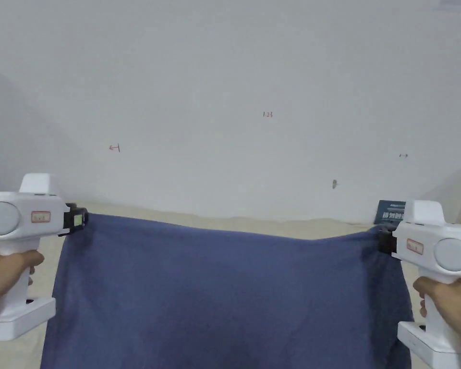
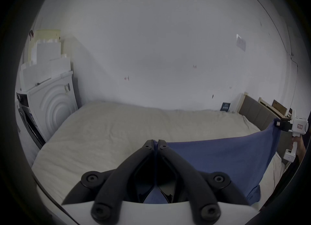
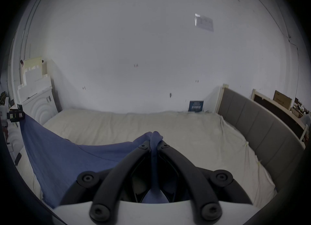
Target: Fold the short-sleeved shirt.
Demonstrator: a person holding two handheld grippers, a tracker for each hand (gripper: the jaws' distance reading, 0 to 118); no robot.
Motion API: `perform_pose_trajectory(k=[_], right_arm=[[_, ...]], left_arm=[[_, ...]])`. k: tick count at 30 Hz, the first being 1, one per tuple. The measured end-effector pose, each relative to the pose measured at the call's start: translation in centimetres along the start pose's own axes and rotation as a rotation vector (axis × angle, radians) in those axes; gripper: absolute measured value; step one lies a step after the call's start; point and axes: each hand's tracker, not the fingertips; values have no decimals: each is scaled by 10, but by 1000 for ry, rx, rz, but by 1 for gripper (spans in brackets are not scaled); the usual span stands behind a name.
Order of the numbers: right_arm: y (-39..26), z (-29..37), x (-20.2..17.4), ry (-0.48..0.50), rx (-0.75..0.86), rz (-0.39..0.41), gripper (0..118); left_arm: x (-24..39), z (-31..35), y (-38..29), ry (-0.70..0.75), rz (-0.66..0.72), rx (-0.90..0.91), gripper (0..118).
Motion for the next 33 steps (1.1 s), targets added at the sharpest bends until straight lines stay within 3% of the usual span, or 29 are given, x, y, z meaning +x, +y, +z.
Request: perform_pose_trajectory(k=[8,20,29,33], right_arm=[[80,8,-16,-34,99,16,2],[178,-65,-30,-103,149,17,2],[167,-84,-35,-103,162,91,2],[138,-67,-27,-86,169,66,2]], left_arm=[[8,9,71,44,-19,78,0],[16,-39,168,91,12,176,0],[17,-67,150,99,1,156,0],[18,-55,123,81,-25,152,0]])
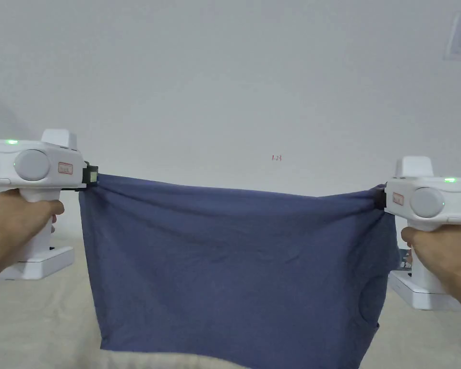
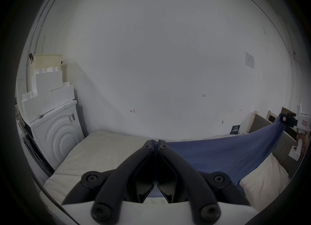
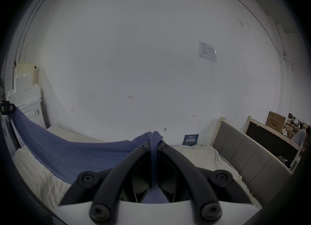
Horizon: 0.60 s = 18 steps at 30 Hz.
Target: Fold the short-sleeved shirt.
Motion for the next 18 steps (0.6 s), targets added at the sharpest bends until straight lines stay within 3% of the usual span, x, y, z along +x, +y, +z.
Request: perform_pose_trajectory(k=[7,18], right_arm=[[-57,60,6,7,-22,-49,2],[-155,171,14,-1,-46,-7,2]], left_arm=[[-1,48,-45,-20,-26,-29,0],[-15,157,-123,-49,-79,-35,0]])
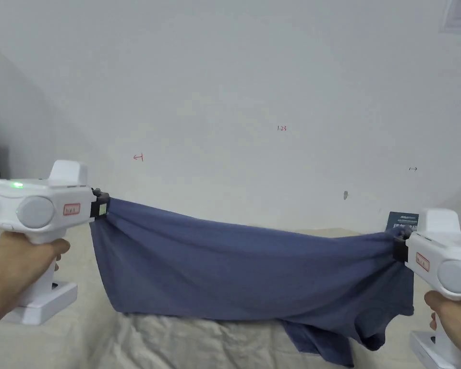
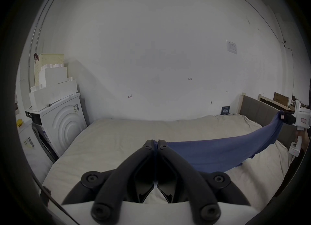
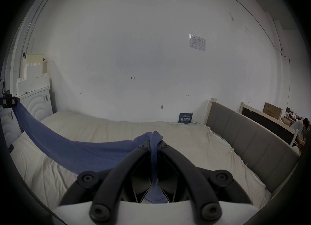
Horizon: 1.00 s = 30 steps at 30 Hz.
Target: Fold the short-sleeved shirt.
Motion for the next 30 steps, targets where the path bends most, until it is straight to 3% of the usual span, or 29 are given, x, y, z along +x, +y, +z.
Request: perform_pose_trajectory(k=[3,6,16,30], right_arm=[[-25,26,3,1,-17,-14,2],[-51,57,1,-6,-17,26,2],[-157,136,-7,-26,-94,1,2],[-315,165,-21,-44,-428,39,2]], left_arm=[[-1,33,-30,-13,-5,-10,0],[-9,54,-62,-21,24,-22,0],[-18,109,-177,-13,40,-114,0],[-12,133,-327,21,38,-383,0]])
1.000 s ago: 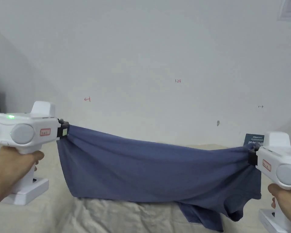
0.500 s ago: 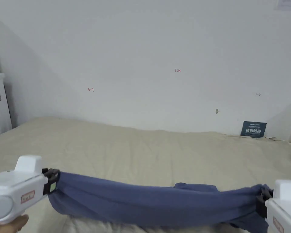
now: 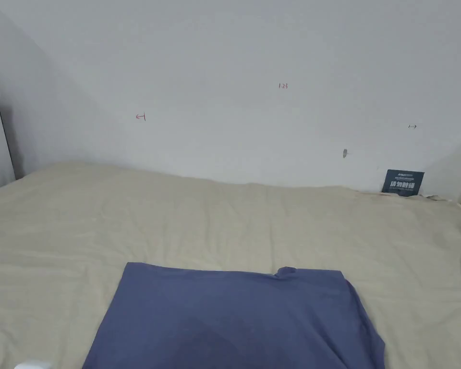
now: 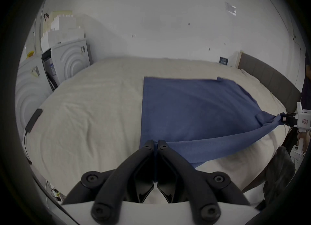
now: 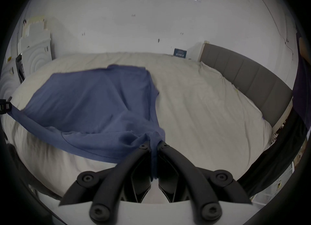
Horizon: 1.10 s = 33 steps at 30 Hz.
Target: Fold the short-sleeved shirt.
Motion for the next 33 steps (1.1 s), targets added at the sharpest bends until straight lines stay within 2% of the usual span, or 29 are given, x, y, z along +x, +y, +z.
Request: perform_pose_trajectory(k=[3,6,8,10,16,21,23,25,26,28,30,33], right_arm=[[-12,-3,-4,-3,-36,27,2],[-18,-5,-3,1,-65,-4,3],[-23,-9,-8,-16,-88,54,3],[-28,-14,-10,-10,-111,77,3],[-35,-25,-19,-20,-184,120,3],[-32,-25,-24,-39,-185,134,6],[-24,-15,-23,-40,-192,108,15],[-14,1,-20,-55,-154,42,41],[-7,11,-18,-43,-129,20,50],[5,23,-16,0,-78,-25,67],[16,25,-15,43,-39,-63,75],[32,21,-24,100,42,-81,76]], left_arm=[[-4,-8,-13,12,5,-37,0],[-19,-28,-30,15,24,-78,0],[-8,-23,-38,19,27,-113,0],[-9,-29,-42,21,24,-140,0],[7,-25,-38,33,13,-208,0],[12,-24,-35,29,-7,-222,1],[12,-16,-33,10,0,-213,7],[7,-7,-28,1,12,-209,24],[7,1,-24,17,17,-172,32],[-4,9,-18,20,21,-85,56],[-3,19,-6,35,34,-11,77],[5,26,14,12,40,113,90]])
